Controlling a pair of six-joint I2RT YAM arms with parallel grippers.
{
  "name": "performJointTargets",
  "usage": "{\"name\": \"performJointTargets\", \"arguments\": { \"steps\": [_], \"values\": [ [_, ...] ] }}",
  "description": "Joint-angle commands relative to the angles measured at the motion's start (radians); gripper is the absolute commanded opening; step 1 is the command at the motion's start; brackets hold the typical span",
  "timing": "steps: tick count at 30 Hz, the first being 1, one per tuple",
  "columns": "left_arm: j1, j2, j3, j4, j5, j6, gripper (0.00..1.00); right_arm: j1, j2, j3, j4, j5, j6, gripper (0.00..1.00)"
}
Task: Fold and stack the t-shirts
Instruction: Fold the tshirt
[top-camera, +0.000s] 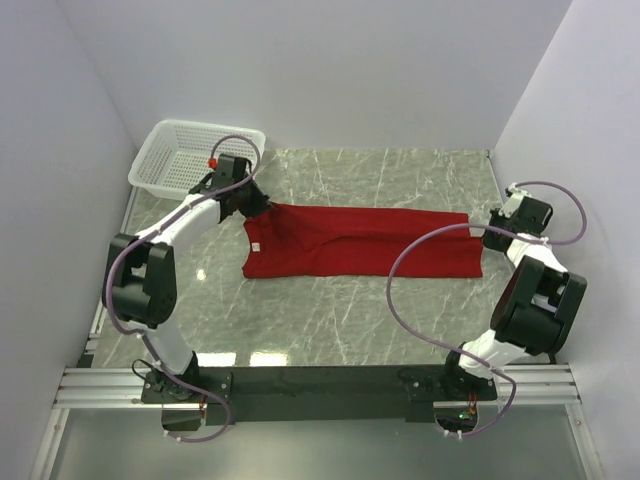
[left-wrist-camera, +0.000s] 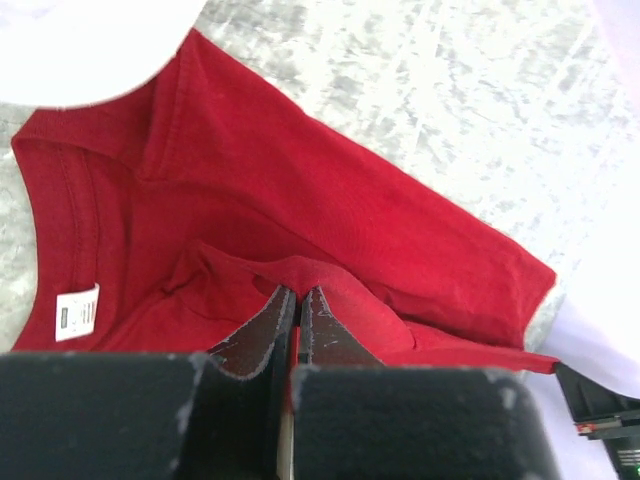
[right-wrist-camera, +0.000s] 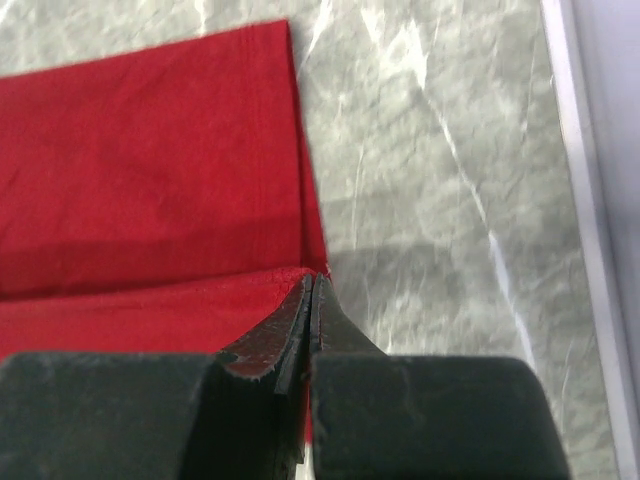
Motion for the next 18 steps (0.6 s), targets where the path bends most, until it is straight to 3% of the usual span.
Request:
{"name": "performJointTargets", "arguments": {
  "steps": [1, 9, 18],
  "values": [
    [0.008, 0.033, 0.057, 0.021, -0.001, 0.020, 0.00, 0.035, 0.046, 0.082, 0.031, 0.089, 0.028, 0.00],
    [0.008, 0.099, 0.107, 0.008, 0.012, 0.033, 0.00, 0.050, 0.098, 0.133, 0.008, 0.152, 0.027, 0.00],
    [0.010, 0.133, 0.155, 0.002, 0.026, 0.037, 0.00, 0.017, 0.028, 0.083, 0.024, 0.206, -0.013, 0.00]
  ]
}}
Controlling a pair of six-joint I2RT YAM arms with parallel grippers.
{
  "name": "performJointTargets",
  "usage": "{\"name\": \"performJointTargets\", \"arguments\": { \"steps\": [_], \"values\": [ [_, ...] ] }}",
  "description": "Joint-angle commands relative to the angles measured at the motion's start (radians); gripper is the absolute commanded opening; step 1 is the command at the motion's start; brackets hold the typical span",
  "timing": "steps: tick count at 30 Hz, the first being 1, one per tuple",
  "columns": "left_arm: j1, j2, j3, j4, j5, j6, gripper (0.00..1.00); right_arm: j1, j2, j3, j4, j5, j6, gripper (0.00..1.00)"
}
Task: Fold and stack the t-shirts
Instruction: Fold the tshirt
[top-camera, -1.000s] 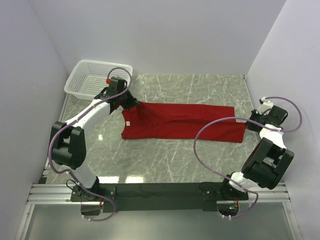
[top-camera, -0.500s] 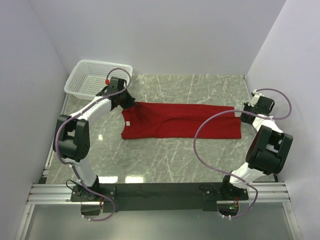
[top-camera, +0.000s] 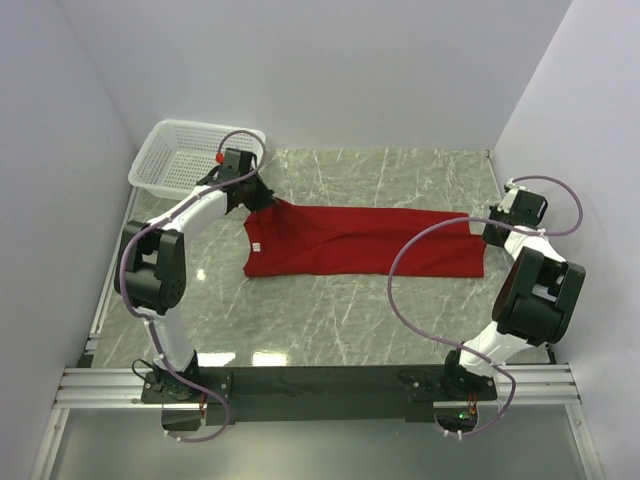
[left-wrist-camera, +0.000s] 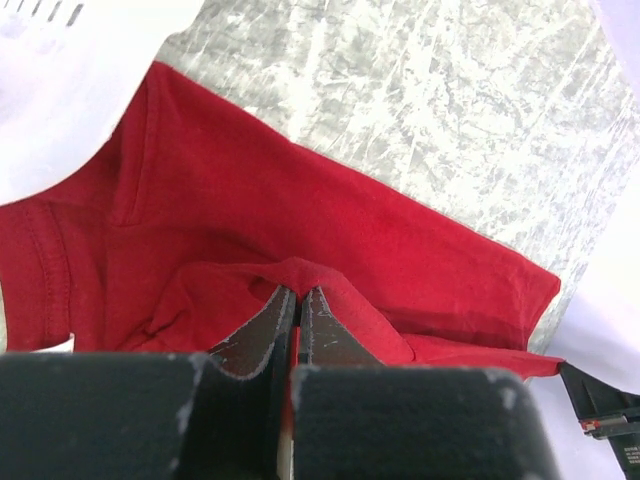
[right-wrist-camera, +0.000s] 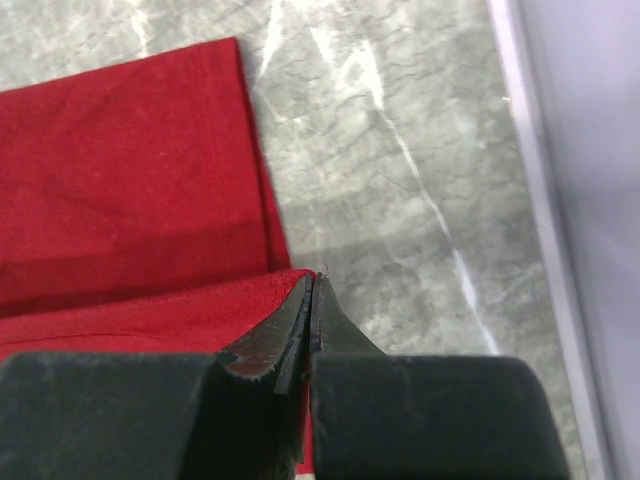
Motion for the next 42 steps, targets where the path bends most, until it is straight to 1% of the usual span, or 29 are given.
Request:
{"name": "performJointTargets", "arguments": {
  "steps": [1, 8, 11, 12, 13, 14, 15, 16, 17, 18, 19, 20, 21, 22, 23, 24, 25, 26, 27, 28, 29, 30, 33, 35, 42],
  "values": [
    [0.006, 0.010, 0.057, 0.007, 0.007, 0.024, 0.00, -0.035, -0.077, -0.003, 0.032, 0.057, -0.025, 0.00],
    [0.006, 0.036, 0.086, -0.003, 0.020, 0.029, 0.00, -0.080, -0.124, -0.020, -0.005, 0.027, -0.053, 0.00],
    [0.007, 0.000, 0.064, 0.009, 0.021, 0.035, 0.00, -0.086, -0.181, -0.053, -0.029, -0.036, -0.097, 0.00],
    [0.006, -0.019, 0.051, 0.016, 0.024, 0.036, 0.00, -0.086, -0.211, -0.057, -0.049, -0.093, -0.117, 0.00],
    [0.006, -0.035, 0.017, 0.032, 0.030, 0.038, 0.00, -0.087, -0.227, -0.060, -0.077, -0.130, -0.149, 0.00],
    [0.006, -0.058, -0.006, 0.039, 0.035, 0.041, 0.00, -0.089, -0.241, -0.059, -0.142, -0.168, -0.233, 0.00],
    [0.006, -0.113, -0.031, 0.046, 0.042, 0.041, 0.00, -0.093, -0.274, -0.060, -0.178, -0.200, -0.275, 0.00],
    [0.006, -0.146, -0.095, 0.053, 0.053, 0.041, 0.00, -0.098, -0.296, -0.065, -0.213, -0.276, -0.372, 0.00],
    [0.006, -0.187, -0.135, 0.076, 0.075, 0.035, 0.00, -0.116, -0.317, -0.072, -0.279, -0.305, -0.416, 0.00],
    [0.004, -0.270, -0.175, 0.081, 0.085, 0.032, 0.00, -0.122, -0.359, -0.077, -0.310, -0.323, -0.459, 0.00],
    [0.003, -0.313, -0.249, 0.081, 0.096, 0.026, 0.00, -0.132, -0.377, -0.089, -0.344, -0.354, -0.541, 0.00],
    [-0.001, -0.398, -0.288, 0.069, 0.116, 0.022, 0.00, -0.147, -0.394, -0.096, -0.400, -0.361, -0.577, 0.00],
    [-0.005, -0.440, -0.364, 0.058, 0.130, 0.019, 0.00, -0.156, -0.422, -0.102, -0.428, -0.369, -0.611, 0.00],
    [-0.007, -0.482, -0.403, 0.046, 0.145, 0.015, 0.00, -0.164, -0.431, -0.111, -0.454, -0.372, -0.672, 0.00],
    [-0.010, -0.561, -0.443, 0.023, 0.180, 0.006, 0.00, -0.170, -0.440, -0.114, -0.512, -0.377, -0.703, 0.00],
    [-0.013, -0.603, -0.480, 0.007, 0.194, 0.002, 0.00, -0.190, -0.451, -0.117, -0.539, -0.380, -0.727, 0.00],
    [-0.014, -0.643, -0.550, -0.006, 0.211, -0.005, 0.01, -0.201, -0.457, -0.123, -0.565, -0.385, -0.779, 0.00],
    [-0.016, -0.725, -0.583, -0.025, 0.222, -0.010, 0.00, -0.216, -0.460, -0.126, -0.615, -0.394, -0.806, 0.00],
    [-0.016, -0.764, -0.638, -0.060, 0.246, -0.014, 0.01, -0.242, -0.469, -0.137, -0.635, -0.395, -0.829, 0.00],
    [-0.016, -0.802, -0.664, -0.081, 0.260, -0.019, 0.01, -0.257, -0.474, -0.143, -0.655, -0.395, -0.882, 0.00],
    [-0.016, -0.876, -0.689, -0.098, 0.274, -0.033, 0.01, -0.271, -0.480, -0.151, -0.690, -0.392, -0.904, 0.00],
    [-0.017, -0.907, -0.710, -0.137, 0.308, -0.040, 0.01, -0.285, -0.486, -0.155, -0.707, -0.392, -0.927, 0.00],
    [-0.017, -1.028, -0.804, -0.189, 0.335, -0.076, 0.01, -0.334, -0.494, -0.181, -0.769, -0.388, -1.013, 0.00],
    [-0.017, -1.103, -0.834, -0.236, 0.343, -0.102, 0.00, -0.356, -0.500, -0.191, -0.795, -0.382, -1.059, 0.00],
    [-0.019, -1.237, -0.885, -0.370, 0.401, -0.162, 0.01, -0.383, -0.534, -0.229, -0.835, -0.342, -1.152, 0.00]
  ]
}}
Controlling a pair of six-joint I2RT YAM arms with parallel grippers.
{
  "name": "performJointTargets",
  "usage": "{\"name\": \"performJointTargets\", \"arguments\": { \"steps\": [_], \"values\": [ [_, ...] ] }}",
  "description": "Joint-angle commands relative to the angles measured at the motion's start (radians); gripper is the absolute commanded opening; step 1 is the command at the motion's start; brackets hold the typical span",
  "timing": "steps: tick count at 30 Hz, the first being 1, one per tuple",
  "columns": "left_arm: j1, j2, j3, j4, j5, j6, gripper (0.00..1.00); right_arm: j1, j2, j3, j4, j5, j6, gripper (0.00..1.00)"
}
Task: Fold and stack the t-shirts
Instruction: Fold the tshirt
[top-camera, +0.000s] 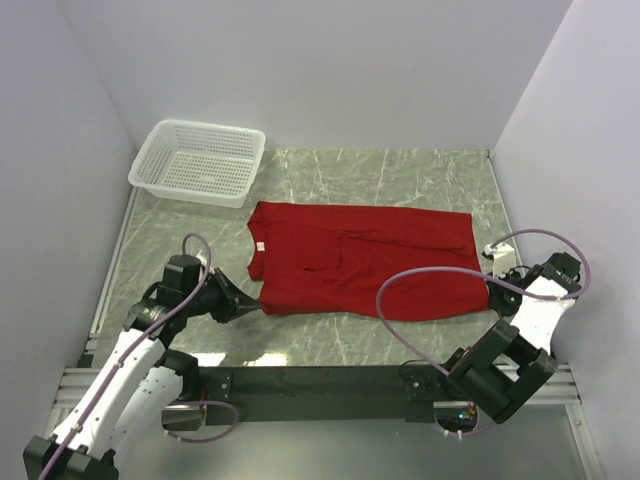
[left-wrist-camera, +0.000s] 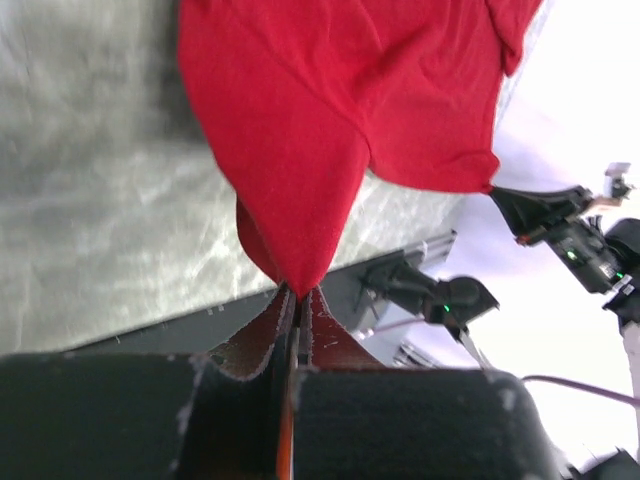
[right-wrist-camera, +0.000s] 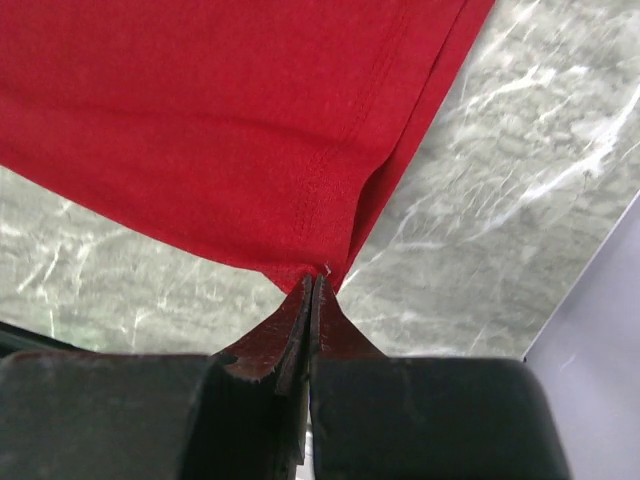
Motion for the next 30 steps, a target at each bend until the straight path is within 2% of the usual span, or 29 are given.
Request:
{"name": "performJointTargets", "arguments": {
  "steps": [1, 6, 11, 14, 21, 30],
  "values": [
    [-0.003, -0.053, -0.016, -0.080, 0.060, -0.049, 0.01, -0.022, -0.031, -0.008, -0.046, 0.013, -0.089, 0.00],
    [-0.003, -0.084, -0.043, -0.140, 0.076, -0.056, 0.01, -0.087, -0.026, 0.000, -0.088, 0.018, -0.142, 0.00],
    [-0.003, -0.074, -0.089, -0.100, 0.117, -0.088, 0.01, -0.122, 0.006, 0.015, -0.105, 0.006, -0.165, 0.00],
    [-0.003, -0.029, -0.051, -0.097, 0.082, -0.071, 0.01, -0.127, 0.021, 0.032, -0.103, -0.011, -0.158, 0.00],
    [-0.003, 0.161, 0.085, 0.033, -0.001, -0.062, 0.01, -0.084, 0.124, 0.084, -0.013, -0.077, 0.028, 0.00],
    [-0.001, 0.327, 0.206, 0.149, -0.039, -0.062, 0.00, 0.017, 0.232, 0.122, 0.182, -0.050, 0.296, 0.00]
  ]
}}
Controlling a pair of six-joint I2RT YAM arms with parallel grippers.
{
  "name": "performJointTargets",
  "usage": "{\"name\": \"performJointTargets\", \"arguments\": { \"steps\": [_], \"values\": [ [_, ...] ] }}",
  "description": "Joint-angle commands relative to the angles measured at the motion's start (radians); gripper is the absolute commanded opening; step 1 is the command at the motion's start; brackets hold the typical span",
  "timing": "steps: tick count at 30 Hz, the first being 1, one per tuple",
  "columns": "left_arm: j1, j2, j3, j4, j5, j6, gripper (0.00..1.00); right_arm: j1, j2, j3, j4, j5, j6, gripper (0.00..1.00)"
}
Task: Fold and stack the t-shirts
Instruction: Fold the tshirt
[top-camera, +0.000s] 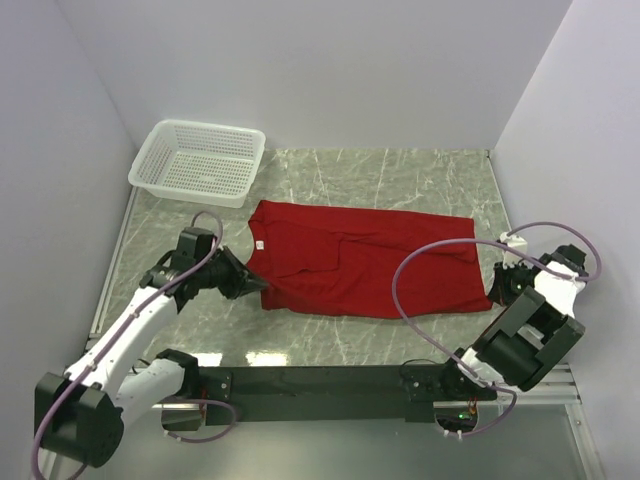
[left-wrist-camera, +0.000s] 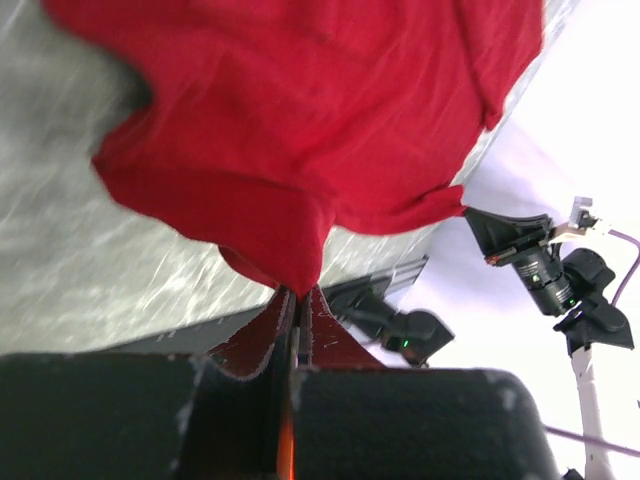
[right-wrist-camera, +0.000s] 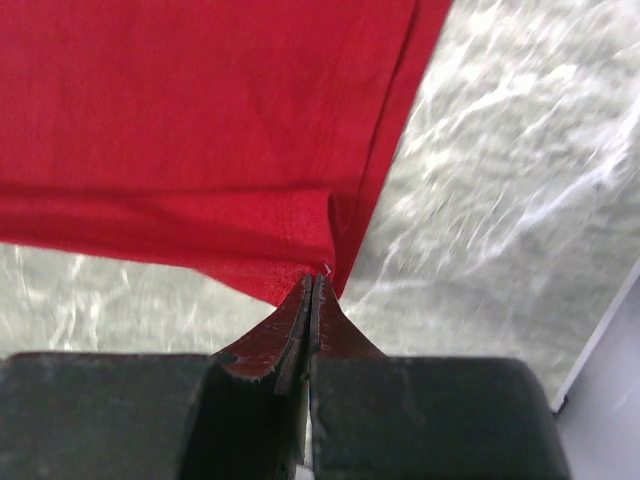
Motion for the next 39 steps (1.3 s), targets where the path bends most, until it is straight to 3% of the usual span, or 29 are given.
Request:
{"name": "performJointTargets", "arguments": {
  "steps": [1, 7, 11, 18, 25, 39],
  "values": [
    [0.001, 0.068, 0.070, 0.089, -0.039, 0.018, 0.01, 0.041, 0.036, 0.054, 0.131, -0.001, 0.159, 0.00],
    [0.009, 0.186, 0.153, 0.164, -0.062, 0.039, 0.00, 0.095, 0.087, 0.090, 0.175, 0.008, 0.256, 0.00],
    [0.007, 0.150, 0.208, 0.078, -0.039, 0.062, 0.00, 0.075, 0.082, 0.125, 0.043, -0.036, 0.124, 0.00],
    [0.006, -0.199, 0.003, -0.146, 0.030, -0.051, 0.01, -0.049, 0.038, 0.154, -0.206, -0.066, -0.204, 0.00],
    [0.001, -0.523, -0.198, -0.262, 0.127, -0.189, 0.01, -0.087, -0.005, 0.126, -0.287, -0.024, -0.330, 0.00],
    [0.003, -0.427, -0.048, -0.521, 0.162, -0.097, 0.01, -0.087, 0.046, 0.149, -0.258, 0.002, -0.315, 0.00]
  ]
}}
